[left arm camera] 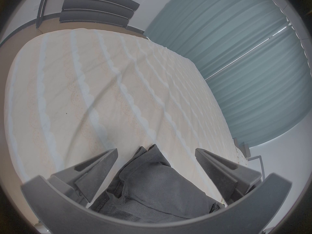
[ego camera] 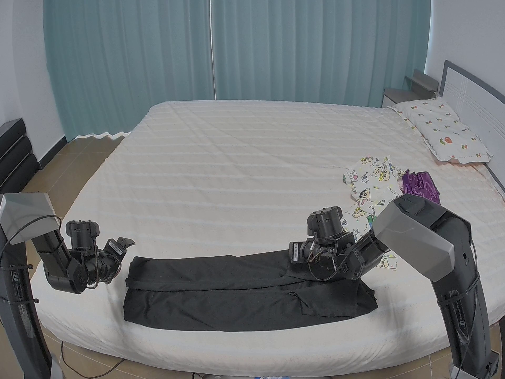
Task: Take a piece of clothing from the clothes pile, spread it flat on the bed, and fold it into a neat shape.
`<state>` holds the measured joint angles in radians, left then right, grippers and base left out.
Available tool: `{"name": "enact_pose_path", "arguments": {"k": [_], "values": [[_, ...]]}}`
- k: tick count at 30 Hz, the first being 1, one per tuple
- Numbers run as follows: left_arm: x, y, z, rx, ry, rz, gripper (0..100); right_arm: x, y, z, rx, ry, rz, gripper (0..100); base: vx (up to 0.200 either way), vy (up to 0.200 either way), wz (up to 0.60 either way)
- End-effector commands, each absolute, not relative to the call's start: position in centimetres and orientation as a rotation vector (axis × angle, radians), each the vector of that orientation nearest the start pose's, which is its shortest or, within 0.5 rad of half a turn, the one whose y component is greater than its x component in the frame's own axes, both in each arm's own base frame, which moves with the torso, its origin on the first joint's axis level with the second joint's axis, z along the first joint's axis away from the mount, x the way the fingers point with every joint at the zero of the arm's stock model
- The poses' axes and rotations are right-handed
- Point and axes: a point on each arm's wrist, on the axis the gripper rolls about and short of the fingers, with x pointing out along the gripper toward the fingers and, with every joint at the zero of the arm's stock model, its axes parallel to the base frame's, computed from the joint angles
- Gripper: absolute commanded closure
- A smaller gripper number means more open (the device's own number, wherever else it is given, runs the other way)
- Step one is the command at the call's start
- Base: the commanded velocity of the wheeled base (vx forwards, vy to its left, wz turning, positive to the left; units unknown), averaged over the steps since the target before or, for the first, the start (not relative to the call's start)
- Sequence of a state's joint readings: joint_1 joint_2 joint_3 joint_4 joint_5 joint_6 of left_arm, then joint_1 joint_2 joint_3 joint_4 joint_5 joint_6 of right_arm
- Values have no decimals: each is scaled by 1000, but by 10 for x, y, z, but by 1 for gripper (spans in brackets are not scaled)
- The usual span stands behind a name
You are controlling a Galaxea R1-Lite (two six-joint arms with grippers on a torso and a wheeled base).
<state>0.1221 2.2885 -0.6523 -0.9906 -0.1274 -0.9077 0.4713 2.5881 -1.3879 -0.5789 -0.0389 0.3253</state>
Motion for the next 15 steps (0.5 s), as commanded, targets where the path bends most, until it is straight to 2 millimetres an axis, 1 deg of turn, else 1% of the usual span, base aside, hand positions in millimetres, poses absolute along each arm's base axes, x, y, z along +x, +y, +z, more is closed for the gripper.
{"name": "enact_pose_path", "arguments": {"k": [1,6,10,11,15], "values": [[341,39,-15,-956,601,288,0,421,217,-38,154,660,320,100,0,0,0],[341,39,-15,-955,601,288,0,428,222,-40,159,621,308,100,0,0,0],[341,39,-15,-955,601,288,0,428,228,-41,153,621,309,100,0,0,0],[341,39,-15,-955,601,288,0,428,228,-42,152,621,310,0,0,0,0],[341,39,-15,-955,601,288,0,428,229,-43,161,617,311,0,0,0,0]]}}
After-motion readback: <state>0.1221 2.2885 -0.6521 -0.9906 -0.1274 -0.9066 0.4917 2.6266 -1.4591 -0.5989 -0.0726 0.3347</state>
